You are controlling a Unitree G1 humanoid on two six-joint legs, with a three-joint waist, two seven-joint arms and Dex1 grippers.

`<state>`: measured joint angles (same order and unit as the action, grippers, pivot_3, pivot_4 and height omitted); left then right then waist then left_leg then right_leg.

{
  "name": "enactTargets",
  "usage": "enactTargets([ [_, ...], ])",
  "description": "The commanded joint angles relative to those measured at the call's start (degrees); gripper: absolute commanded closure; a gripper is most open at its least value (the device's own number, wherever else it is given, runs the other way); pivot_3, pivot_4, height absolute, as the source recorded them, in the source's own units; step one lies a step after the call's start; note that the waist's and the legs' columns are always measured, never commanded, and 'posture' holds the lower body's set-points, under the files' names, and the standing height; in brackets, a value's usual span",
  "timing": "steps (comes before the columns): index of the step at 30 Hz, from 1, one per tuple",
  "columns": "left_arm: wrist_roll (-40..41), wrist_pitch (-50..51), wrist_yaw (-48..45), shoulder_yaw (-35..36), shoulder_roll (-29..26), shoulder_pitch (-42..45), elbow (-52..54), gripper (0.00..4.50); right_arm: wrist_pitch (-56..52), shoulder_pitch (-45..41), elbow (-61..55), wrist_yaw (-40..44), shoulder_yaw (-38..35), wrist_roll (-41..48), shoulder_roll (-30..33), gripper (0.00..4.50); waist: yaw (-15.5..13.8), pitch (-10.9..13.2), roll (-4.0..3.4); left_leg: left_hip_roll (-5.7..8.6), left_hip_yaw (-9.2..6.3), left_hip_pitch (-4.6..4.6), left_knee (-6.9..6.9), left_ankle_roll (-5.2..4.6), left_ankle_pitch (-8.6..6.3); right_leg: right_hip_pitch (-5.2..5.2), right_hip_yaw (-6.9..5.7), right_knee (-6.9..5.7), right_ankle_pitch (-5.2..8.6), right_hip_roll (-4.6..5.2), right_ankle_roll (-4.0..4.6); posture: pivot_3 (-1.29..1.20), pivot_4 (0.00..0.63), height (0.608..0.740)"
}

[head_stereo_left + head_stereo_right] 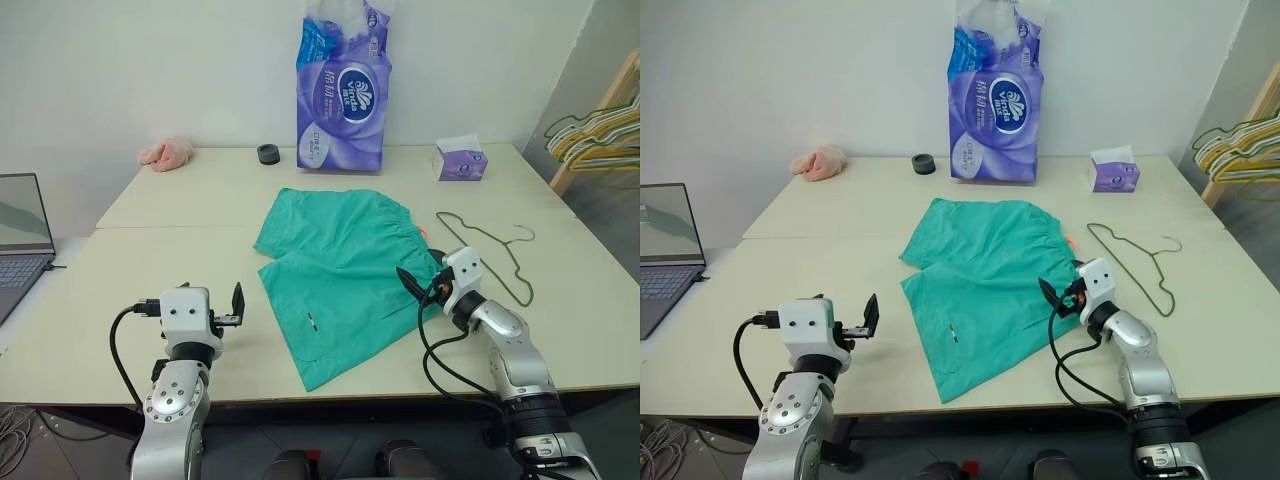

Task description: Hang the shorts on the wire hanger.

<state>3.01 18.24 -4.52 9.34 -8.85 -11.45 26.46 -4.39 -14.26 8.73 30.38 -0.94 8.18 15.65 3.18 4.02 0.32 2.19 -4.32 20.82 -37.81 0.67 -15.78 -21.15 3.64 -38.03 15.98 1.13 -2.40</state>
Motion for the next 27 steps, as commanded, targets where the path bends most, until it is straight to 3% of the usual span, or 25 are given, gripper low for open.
enactTargets([
  [1, 3.0, -2.2, -3.0, -0.2, -0.3, -0.2, 2.0, 0.03, -0.1, -1.1, -2.5, 2.4, 0.2, 1.8, 0.9, 0.00, 0.0, 0.0, 0.00, 0.00, 0.00, 0.00, 0.00, 0.00, 0.00, 0.00, 0.00, 0.00, 0.00, 0.00, 0.00, -0.08, 0.024, 0.740],
  [3, 5.1, -0.7, -6.0, -1.7, -0.9, -0.7, 2.4, 0.03, -1.2, -0.8, -4.5, 6.4, 1.1, 3.3, 2.4, 0.00, 0.1, 0.0, -0.01, 0.00, 0.00, 0.00, 0.00, 0.00, 0.00, 0.00, 0.00, 0.01, 0.00, 0.00, 0.00, -0.09, 0.025, 0.740],
  [10, 14.1, 9.3, -28.5, -11.7, -16.3, 3.1, 4.1, 0.03, -14.2, 1.9, -18.1, 28.4, 7.0, 13.2, 16.5, 0.00, 0.4, 0.2, 0.08, -0.02, -0.01, 0.01, 0.01, -0.01, -0.01, -0.01, -0.07, 0.04, 0.05, -0.02, 0.04, -0.12, 0.025, 0.740],
  [14, 19.3, 15.8, -37.8, -16.1, -23.4, 5.9, 4.4, 0.03, -20.4, 2.2, -22.9, 35.8, 7.8, 16.6, 24.8, 0.00, 1.2, 0.3, 0.06, -0.03, 0.02, 0.02, 0.01, -0.01, -0.01, -0.02, -0.05, 0.05, 0.06, -0.01, 0.06, -0.14, 0.027, 0.740],
  [18, 21.5, 21.3, -44.7, -21.2, -28.9, 9.5, 3.5, 0.03, -20.4, 1.8, -23.3, 38.5, 8.3, 16.1, 28.7, 0.00, 2.0, 0.4, 0.25, -0.07, 0.00, 0.02, 0.02, -0.03, -0.03, -0.01, -0.07, 0.06, 0.07, 0.00, 0.05, -0.15, 0.028, 0.740],
  [27, 12.0, 18.6, -40.8, -27.7, -27.1, 17.6, -7.0, 0.03, -18.2, 3.2, -23.5, 37.1, 7.3, 15.6, 28.5, 0.00, 2.7, 0.5, 0.34, -0.08, 0.03, 0.06, 0.02, -0.03, -0.04, -0.03, -0.01, 0.12, 0.04, 0.00, 0.00, -0.20, 0.035, 0.740],
])
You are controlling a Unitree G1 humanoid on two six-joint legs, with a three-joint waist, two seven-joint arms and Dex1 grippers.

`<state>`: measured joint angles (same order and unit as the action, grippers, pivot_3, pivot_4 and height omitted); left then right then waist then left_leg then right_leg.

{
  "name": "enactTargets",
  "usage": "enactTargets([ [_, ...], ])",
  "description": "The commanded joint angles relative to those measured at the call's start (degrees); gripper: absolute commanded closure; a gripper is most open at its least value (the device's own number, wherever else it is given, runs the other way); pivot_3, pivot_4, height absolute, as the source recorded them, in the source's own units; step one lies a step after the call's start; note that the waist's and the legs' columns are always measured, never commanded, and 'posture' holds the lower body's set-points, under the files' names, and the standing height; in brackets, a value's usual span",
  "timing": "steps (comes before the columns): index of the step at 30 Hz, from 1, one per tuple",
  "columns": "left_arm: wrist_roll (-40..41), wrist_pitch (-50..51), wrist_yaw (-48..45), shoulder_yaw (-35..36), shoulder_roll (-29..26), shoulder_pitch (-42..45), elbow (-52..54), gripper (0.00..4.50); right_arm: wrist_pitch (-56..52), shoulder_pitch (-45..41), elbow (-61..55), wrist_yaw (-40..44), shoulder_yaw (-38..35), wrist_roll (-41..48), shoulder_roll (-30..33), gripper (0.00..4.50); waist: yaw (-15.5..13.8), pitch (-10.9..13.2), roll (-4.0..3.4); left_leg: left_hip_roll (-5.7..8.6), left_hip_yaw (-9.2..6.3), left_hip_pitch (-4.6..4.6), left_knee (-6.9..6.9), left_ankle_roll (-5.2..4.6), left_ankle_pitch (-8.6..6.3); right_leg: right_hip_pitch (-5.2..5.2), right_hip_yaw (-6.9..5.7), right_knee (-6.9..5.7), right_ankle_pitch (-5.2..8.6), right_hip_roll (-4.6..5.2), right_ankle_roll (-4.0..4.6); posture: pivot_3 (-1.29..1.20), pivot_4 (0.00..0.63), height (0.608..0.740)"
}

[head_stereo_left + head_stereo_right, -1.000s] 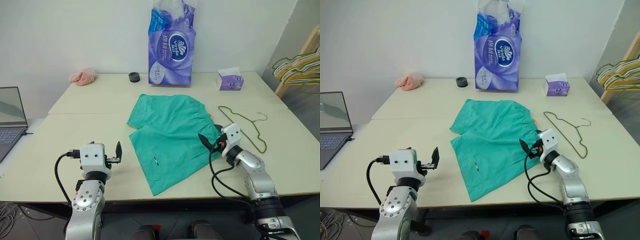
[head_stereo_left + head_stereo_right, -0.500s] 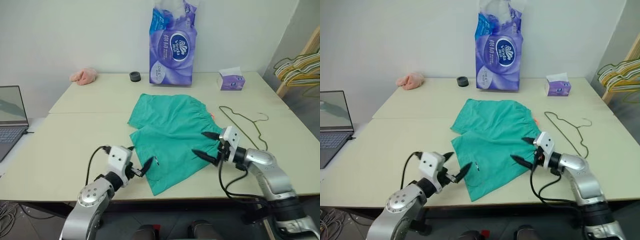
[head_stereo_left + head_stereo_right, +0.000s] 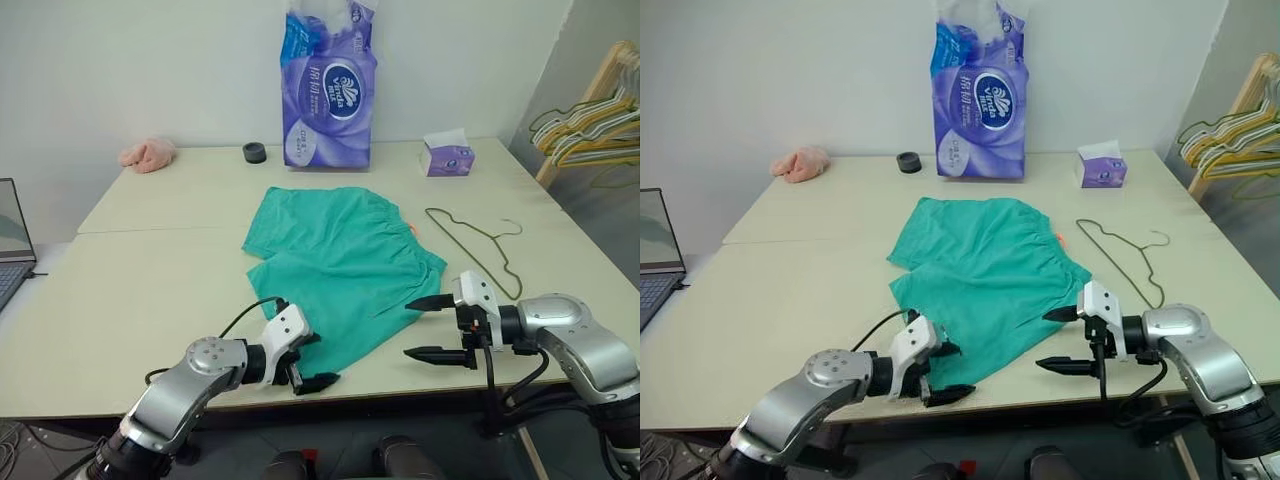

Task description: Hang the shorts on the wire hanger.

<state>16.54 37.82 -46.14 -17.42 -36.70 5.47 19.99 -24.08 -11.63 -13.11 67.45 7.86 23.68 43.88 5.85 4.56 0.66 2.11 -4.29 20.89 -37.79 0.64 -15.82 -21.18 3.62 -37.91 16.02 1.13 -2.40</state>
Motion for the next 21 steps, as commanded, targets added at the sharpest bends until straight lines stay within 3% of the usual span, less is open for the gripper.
enactTargets([
  [1, -1.7, -1.0, 0.8, -1.2, 0.9, 0.7, -0.7, 0.03, 1.8, 0.9, -1.5, 0.1, -1.5, 0.0, 0.4, 0.00, 0.2, 0.0, 0.00, 0.00, 0.00, 0.01, 0.00, -0.01, -0.02, 0.00, 0.01, 0.03, 0.00, 0.02, -0.01, -0.20, 0.035, 0.740],
  [6, -2.8, -0.7, 1.5, -1.3, 1.4, 0.3, -1.7, 0.03, 4.3, 1.5, -0.1, 0.4, -1.3, -1.2, 0.7, 0.00, 0.4, 0.0, -0.02, 0.00, -0.01, 0.01, 0.00, -0.04, -0.08, 0.01, 0.00, 0.05, 0.02, 0.04, -0.04, -0.20, 0.036, 0.740],
  [7, -3.5, -1.2, 1.9, -1.3, 1.3, 0.2, -2.3, 0.21, 5.1, 1.1, 0.6, 0.2, -1.2, -1.7, 0.4, 0.00, 0.4, 0.0, -0.02, 0.00, -0.02, 0.00, 0.00, -0.05, -0.07, 0.02, -0.01, 0.04, 0.02, 0.04, -0.04, -0.20, 0.036, 0.740],
  [14, -5.6, -4.0, 4.2, 0.6, 1.5, -0.4, -4.4, 2.18, 12.9, -1.8, 7.4, -1.4, -0.2, -7.6, -0.8, 0.00, 0.7, 0.0, -0.05, 0.00, 0.01, -0.10, -0.06, -0.06, -0.06, 0.05, 0.03, -0.03, -0.02, 0.03, -0.09, -0.18, 0.035, 0.740],
  [21, -1.0, -3.4, 6.3, 9.8, 3.5, 1.0, -3.8, 4.38, 32.1, -11.4, 25.0, -6.3, 5.3, -23.3, -2.3, 0.00, 0.8, 0.0, -0.05, 0.00, 0.04, -0.07, -0.04, -0.06, -0.06, 0.00, 0.04, -0.07, -0.03, 0.03, -0.08, -0.17, 0.030, 0.740],
])
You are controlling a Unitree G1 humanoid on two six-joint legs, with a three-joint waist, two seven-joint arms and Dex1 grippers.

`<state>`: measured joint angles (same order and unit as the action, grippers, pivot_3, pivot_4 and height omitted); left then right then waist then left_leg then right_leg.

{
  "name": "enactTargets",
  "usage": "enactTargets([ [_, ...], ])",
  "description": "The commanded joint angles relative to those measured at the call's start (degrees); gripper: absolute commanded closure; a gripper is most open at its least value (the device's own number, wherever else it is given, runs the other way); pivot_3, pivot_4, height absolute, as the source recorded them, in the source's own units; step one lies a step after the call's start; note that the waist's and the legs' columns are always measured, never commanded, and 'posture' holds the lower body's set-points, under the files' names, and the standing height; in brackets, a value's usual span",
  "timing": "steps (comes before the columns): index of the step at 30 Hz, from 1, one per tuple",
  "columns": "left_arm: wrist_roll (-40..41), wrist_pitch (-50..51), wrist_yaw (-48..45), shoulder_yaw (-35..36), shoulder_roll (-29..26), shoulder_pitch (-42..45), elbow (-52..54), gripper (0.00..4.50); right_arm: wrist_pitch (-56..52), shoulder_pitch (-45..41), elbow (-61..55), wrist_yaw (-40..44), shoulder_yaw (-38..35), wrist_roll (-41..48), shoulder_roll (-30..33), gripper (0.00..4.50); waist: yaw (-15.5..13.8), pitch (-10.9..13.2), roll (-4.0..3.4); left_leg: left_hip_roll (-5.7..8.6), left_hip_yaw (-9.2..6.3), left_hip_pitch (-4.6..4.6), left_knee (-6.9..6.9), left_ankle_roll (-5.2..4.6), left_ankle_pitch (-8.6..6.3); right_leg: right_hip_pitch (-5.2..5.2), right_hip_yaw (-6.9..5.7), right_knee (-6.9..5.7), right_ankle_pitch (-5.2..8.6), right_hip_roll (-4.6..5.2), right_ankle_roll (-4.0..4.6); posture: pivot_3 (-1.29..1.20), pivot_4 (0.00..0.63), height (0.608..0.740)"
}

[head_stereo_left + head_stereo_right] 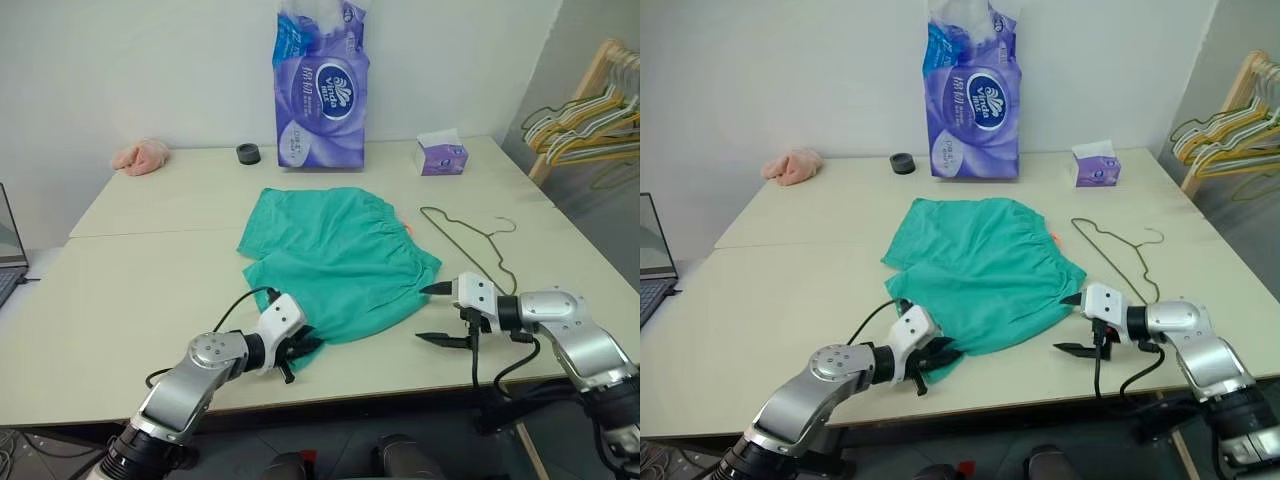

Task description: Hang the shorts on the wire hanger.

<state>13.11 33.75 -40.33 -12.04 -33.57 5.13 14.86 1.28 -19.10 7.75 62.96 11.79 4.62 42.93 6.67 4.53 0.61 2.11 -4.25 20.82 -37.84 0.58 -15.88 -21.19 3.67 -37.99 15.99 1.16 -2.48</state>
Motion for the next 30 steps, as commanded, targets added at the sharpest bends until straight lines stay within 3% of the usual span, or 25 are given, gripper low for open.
enactTargets([
  [1, 3.4, 1.1, 0.4, 5.7, 0.6, 1.7, 1.8, 4.48, 9.0, -5.6, 6.6, -2.8, 2.3, -6.2, -2.0, 0.00, 0.1, 0.0, 0.00, -0.01, -0.01, 0.00, 0.00, 0.00, 0.00, 0.00, -0.01, -0.01, 0.00, -0.01, 0.00, -0.17, 0.030, 0.740],
  [12, 8.0, 3.0, -1.5, 12.9, -2.0, 4.0, 3.8, 4.48, 27.9, -24.4, 34.7, -14.2, 12.3, -24.5, -9.8, 0.00, 1.4, 0.0, 0.02, 0.04, -0.03, 0.05, -0.01, 0.02, 0.00, -0.02, 0.01, -0.02, -0.19, 0.02, 0.32, -0.15, 0.013, 0.740],
  [15, 8.5, 2.6, -2.1, 14.6, -3.3, 3.2, 3.9, 4.50, 29.6, -27.1, 39.2, -15.5, 12.2, -25.1, -10.8, 0.59, 1.5, -0.1, 0.05, 0.05, -0.05, 0.05, -0.02, 0.02, 0.00, -0.01, 0.01, -0.04, -0.20, 0.02, 0.33, -0.14, 0.011, 0.740],
  [22, 7.6, 0.2, -3.8, 16.4, -6.5, -0.2, 3.4, 4.50, 33.1, -30.8, 42.1, -19.1, 11.5, -26.4, -11.0, 3.02, 1.7, -0.1, 0.01, 0.05, -0.06, 0.04, -0.01, 0.03, 0.01, -0.07, 0.02, -0.12, -0.20, 0.02, 0.34, -0.13, 0.003, 0.740],
  [26, 6.1, -1.9, -7.5, 13.5, -9.9, -3.0, 4.5, 4.50, 35.5, -29.7, 38.1, -12.4, 11.8, -23.6, -9.3, 4.47, 1.7, -0.1, 0.02, 0.04, -0.10, 0.04, -0.01, 0.02, 0.00, -0.06, -0.02, -0.13, -0.20, 0.01, 0.34, -0.14, 0.001, 0.740],
  [30, 3.0, -6.5, -15.9, 9.8, -18.6, -10.0, 7.3, 4.50, 32.8, -23.8, 25.6, 4.4, 12.9, -15.4, -3.6, 4.47, 1.7, -0.2, 0.01, 0.05, -0.09, 0.06, 0.00, 0.03, -0.01, -0.07, 0.00, -0.10, -0.20, 0.03, 0.34, -0.15, 0.007, 0.740],
])
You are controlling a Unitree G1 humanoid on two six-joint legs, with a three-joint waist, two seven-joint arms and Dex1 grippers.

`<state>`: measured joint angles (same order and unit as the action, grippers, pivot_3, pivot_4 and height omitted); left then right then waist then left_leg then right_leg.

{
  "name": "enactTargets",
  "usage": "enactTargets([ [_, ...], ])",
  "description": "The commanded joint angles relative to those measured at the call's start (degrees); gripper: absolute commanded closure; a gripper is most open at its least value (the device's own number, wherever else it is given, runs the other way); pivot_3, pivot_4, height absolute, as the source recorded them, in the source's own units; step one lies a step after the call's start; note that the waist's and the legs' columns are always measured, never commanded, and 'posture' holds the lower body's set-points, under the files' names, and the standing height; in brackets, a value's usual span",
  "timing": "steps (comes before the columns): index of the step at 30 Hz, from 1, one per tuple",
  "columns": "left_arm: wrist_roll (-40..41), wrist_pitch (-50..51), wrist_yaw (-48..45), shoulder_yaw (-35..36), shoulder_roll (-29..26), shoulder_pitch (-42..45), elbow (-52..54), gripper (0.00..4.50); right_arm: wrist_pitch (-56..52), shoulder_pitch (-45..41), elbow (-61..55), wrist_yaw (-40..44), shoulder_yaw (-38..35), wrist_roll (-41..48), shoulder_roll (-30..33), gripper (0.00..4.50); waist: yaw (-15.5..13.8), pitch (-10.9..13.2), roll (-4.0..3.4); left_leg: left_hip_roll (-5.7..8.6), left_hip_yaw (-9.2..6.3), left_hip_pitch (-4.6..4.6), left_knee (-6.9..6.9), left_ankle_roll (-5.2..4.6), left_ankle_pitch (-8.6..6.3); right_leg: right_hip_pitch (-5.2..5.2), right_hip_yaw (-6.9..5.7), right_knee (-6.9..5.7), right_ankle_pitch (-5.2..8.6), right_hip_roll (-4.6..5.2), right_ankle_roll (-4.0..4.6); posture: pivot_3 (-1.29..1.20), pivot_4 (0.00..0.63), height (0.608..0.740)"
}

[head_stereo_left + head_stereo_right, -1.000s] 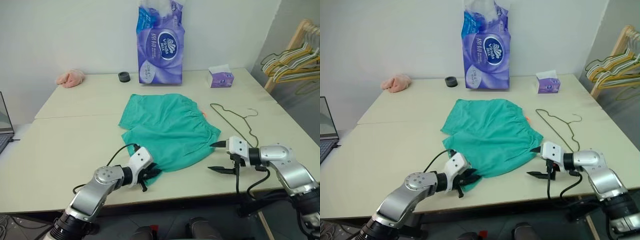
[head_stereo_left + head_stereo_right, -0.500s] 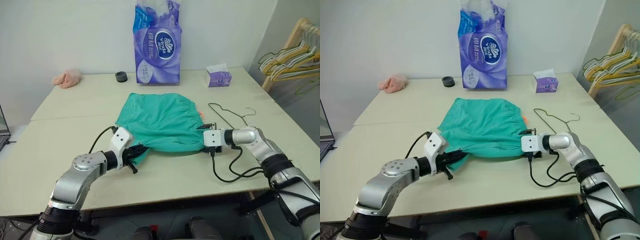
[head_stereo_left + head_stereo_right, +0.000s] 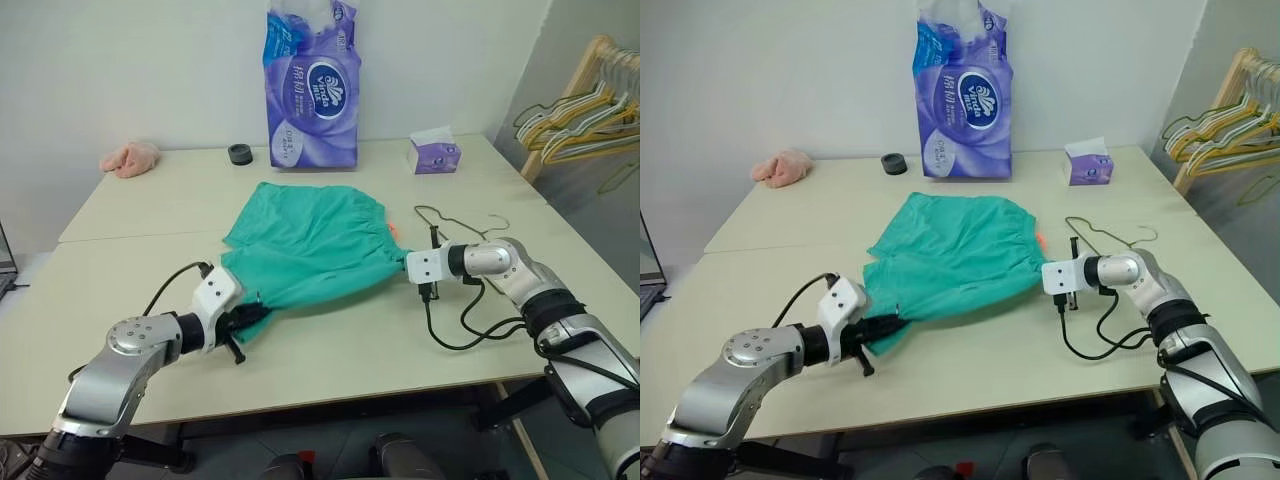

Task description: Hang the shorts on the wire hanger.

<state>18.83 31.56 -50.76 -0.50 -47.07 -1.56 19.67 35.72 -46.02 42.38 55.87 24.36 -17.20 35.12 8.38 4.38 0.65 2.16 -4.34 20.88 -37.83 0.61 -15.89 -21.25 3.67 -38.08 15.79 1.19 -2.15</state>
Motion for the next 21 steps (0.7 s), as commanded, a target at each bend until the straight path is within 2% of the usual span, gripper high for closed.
enactTargets([
  [1, -4.5, -6.7, -6.5, -2.2, -7.2, -4.8, 1.9, 4.50, -3.8, 5.1, -13.3, 15.7, 0.6, 8.8, 6.0, 4.47, -0.3, 0.0, -0.04, -0.01, 0.00, -0.01, 0.01, 0.01, -0.01, 0.02, 0.00, 0.01, 0.00, 0.01, 0.00, -0.15, 0.011, 0.740],
  [3, -6.1, -9.8, -7.9, -2.3, -9.9, -6.8, 0.3, 4.50, -9.3, 8.7, -21.9, 21.9, 0.6, 12.9, 9.3, 4.47, -0.5, 0.0, -0.08, -0.02, -0.04, 0.02, 0.04, 0.00, -0.04, 0.01, -0.08, 0.05, 0.04, 0.05, 0.02, -0.16, 0.015, 0.740],
  [12, -2.0, -10.2, -16.5, -1.6, -16.9, -17.1, 6.5, 4.50, -31.2, 17.3, -46.4, 34.2, 0.0, 22.8, 19.2, 4.47, -0.3, 0.1, -0.29, -0.13, 0.02, -0.09, -0.01, -0.08, -0.07, 0.04, -0.15, -0.01, 0.20, 0.05, 0.02, -0.17, 0.027, 0.740],
  [17, 0.2, -8.8, -18.0, -1.8, -17.5, -20.1, 9.3, 4.50, -35.8, 19.5, -52.5, 35.4, 0.6, 25.5, 21.7, 4.47, -0.4, 0.2, -0.37, -0.17, 0.02, -0.09, -0.01, -0.08, -0.07, -0.02, -0.22, -0.01, 0.28, 0.04, -0.06, -0.17, 0.029, 0.740],
  [21, -0.4, -8.6, -16.8, -2.1, -16.5, -20.4, 9.0, 4.50, -39.2, 19.5, -54.1, 33.6, 1.9, 25.4, 19.9, 4.47, -0.4, 0.2, -0.37, -0.19, 0.04, -0.11, -0.03, -0.08, -0.07, -0.05, -0.22, -0.01, 0.28, 0.01, -0.09, -0.17, 0.025, 0.740],
])
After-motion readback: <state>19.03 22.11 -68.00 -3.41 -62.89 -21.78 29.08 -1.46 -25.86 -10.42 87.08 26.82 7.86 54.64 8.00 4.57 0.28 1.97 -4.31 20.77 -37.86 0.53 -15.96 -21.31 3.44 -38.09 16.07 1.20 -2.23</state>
